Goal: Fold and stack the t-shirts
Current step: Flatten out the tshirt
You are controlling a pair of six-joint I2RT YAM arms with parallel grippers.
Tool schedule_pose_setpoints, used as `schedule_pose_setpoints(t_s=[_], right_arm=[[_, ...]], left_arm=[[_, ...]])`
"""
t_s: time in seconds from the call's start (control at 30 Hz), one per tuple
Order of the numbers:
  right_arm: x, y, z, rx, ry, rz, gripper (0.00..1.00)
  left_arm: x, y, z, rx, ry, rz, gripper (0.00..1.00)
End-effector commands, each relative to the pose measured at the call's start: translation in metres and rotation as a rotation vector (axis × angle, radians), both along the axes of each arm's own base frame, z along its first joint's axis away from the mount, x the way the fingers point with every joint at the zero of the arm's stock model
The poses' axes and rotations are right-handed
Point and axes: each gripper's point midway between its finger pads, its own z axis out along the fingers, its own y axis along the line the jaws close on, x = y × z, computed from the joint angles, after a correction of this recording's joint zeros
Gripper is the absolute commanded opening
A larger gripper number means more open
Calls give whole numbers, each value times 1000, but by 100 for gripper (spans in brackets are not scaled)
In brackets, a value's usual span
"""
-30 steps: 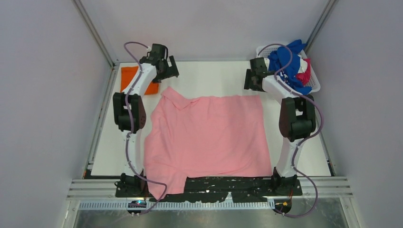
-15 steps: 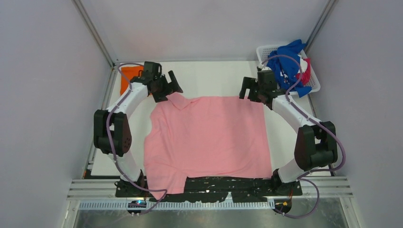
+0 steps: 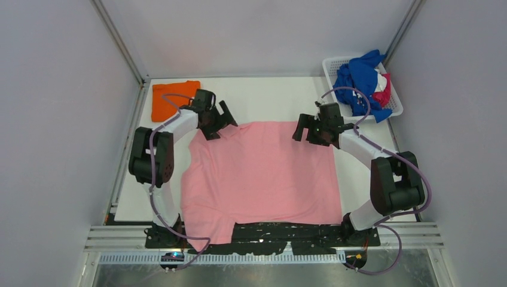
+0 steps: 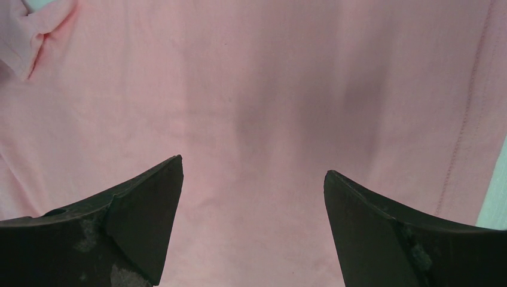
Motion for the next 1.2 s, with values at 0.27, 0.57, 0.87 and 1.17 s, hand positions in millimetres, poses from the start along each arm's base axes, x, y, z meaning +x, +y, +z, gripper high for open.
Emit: schedule_pose_setpoints(t_s=[0.27,0.57,0.87,1.17], right_arm=[[7,1,-2,0,-11,1,95],[7,-4,-5,-33,-1,0,95],[8,-4,-9,-43,11,4,95],[10,-6,-11,-59,15,9,95]], left_arm=[[31,-4,-16,37,-29,134,99],[51,-11,-10,8,-68,177,90],[68,-22,-5,-8,-102,176,70],[75,-21,-9,16,-109,188,34]])
